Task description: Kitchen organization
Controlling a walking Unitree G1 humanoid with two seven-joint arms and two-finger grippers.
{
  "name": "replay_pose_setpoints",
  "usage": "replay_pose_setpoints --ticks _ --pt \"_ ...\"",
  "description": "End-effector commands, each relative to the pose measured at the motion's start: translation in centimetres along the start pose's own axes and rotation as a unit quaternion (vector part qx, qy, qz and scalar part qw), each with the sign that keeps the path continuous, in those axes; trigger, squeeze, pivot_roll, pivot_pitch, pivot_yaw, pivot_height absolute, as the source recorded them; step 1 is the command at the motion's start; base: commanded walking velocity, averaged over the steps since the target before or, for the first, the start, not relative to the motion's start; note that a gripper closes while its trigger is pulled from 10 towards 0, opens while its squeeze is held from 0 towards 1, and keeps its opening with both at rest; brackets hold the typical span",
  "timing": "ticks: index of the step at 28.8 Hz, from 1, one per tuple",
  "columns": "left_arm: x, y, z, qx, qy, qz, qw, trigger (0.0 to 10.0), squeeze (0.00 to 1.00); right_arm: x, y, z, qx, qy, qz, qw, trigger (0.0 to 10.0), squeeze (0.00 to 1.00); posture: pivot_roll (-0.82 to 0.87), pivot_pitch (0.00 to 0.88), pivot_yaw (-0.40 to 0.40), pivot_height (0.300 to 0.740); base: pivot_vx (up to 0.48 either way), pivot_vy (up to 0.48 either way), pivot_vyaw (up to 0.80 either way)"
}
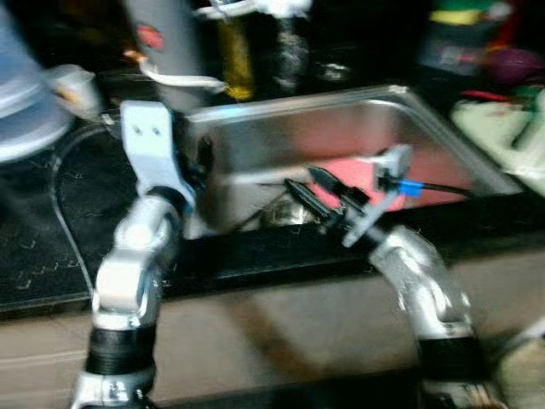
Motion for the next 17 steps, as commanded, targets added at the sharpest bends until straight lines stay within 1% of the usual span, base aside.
replay_pose_setpoints --ticks 1,17 --pt "0.34 -0.30 -0.14 0.008 0.005 0.006 1.000 10.0 0.00 -0.03 -0.22 0.06 0.000 -0.005 0.007 1.000 10.0 0.00 -0.02 0.014 0.026 0.740 0.000 0.326 0.00" --pt "0.28 -0.17 0.00 0.007 0.003 0.009 1.000 10.0 0.00 -0.23 -0.31 0.08 0.003 -0.011 0.005 1.000 10.0 0.00 -0.02 0.023 0.026 0.740 0.000 0.332 0.00"
Point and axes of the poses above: a point about 5 cm out from each wrist's last joint towards the gripper, its own z axis pointing out of the wrist towards the gripper, its own y axis along the axis of the wrist's last joint, x = y × z, the point moved 3 cm from there along z, pointing out of the wrist towards the gripper, and after that the axes turned 6 degrees about -z, right-handed, at the moved point
